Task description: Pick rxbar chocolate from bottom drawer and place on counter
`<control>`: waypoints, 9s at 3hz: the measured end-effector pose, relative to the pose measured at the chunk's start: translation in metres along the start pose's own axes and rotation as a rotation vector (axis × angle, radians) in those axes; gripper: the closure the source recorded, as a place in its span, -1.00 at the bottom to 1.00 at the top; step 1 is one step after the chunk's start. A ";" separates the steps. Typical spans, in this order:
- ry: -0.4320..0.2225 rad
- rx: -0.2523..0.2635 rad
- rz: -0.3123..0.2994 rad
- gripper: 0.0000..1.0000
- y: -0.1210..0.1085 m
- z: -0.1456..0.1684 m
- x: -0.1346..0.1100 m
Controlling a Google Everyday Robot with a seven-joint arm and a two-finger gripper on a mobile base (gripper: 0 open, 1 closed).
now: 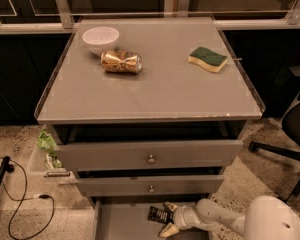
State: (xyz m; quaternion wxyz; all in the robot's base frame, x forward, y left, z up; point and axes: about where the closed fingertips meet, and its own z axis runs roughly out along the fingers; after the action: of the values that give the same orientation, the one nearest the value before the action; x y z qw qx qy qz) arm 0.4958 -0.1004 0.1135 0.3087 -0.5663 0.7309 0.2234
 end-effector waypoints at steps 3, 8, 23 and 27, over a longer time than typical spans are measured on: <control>0.000 0.000 0.000 0.77 0.000 0.000 0.000; -0.071 0.035 -0.191 1.00 0.072 -0.098 -0.064; -0.040 0.228 -0.800 1.00 -0.066 -0.583 -0.514; -0.259 -0.033 -0.604 1.00 -0.116 -0.526 -0.568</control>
Offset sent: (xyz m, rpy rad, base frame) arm 0.0000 0.0000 0.0000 0.0000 0.0000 0.0000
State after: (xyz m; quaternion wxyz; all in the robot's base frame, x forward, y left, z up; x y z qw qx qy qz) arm 0.5994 -0.0943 0.8890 0.4421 -0.7291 0.4811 0.2035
